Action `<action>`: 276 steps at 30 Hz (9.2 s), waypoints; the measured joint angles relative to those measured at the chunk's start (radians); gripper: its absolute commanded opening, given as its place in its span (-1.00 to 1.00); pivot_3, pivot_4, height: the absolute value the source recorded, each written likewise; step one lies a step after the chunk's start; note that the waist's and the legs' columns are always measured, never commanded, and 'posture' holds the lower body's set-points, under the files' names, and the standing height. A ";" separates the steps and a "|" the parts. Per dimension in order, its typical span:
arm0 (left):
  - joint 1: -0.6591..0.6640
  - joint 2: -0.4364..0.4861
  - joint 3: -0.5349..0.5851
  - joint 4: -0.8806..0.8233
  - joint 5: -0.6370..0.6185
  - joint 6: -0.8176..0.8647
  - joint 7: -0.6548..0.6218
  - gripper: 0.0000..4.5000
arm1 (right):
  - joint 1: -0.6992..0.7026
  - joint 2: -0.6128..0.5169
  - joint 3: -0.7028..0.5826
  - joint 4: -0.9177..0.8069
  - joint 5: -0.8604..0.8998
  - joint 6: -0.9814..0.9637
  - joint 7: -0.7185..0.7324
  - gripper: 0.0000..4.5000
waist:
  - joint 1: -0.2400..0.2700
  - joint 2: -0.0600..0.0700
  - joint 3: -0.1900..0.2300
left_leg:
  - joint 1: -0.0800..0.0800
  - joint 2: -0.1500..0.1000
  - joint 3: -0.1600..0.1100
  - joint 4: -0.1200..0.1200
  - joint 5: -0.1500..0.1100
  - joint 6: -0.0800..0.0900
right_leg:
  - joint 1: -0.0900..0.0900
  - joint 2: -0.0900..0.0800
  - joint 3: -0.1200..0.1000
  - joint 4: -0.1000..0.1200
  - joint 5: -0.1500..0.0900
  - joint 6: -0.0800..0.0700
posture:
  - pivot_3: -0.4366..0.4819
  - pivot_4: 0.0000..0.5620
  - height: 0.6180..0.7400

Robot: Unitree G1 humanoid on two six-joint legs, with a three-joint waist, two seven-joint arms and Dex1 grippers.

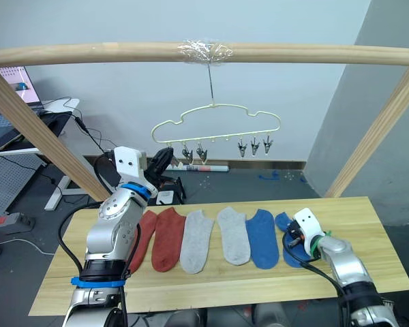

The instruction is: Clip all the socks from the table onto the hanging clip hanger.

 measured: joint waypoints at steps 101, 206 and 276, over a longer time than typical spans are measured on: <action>0.262 0.163 -0.090 -0.456 -0.314 0.355 0.059 1.00 | -0.103 0.202 -0.011 -0.509 0.258 0.285 -0.024 0.99 | 0.027 -0.001 0.000 | -0.003 0.000 -0.001 -0.003 0.000 -0.001 | -0.003 0.000 -0.001 -0.003 -0.001 -0.002 | -0.09 -0.60 1.00; -0.102 -0.146 -0.140 0.273 0.287 -0.334 0.130 0.38 | -0.097 0.143 -0.064 -0.663 0.401 0.177 -0.111 1.00 | 0.000 -0.001 0.000 | -0.002 0.000 -0.001 0.000 0.000 0.000 | -0.002 0.000 -0.001 0.000 0.000 -0.001 | -0.27 -0.53 1.00; 0.046 -0.095 -0.146 -0.046 0.248 -0.067 0.035 -0.94 | -0.163 0.109 0.244 0.263 -0.121 -0.178 0.006 -0.99 | 0.022 -0.001 -0.011 | 0.001 0.000 -0.001 0.003 0.000 0.000 | 0.002 0.001 0.000 0.001 0.003 0.000 | -0.06 -0.65 1.00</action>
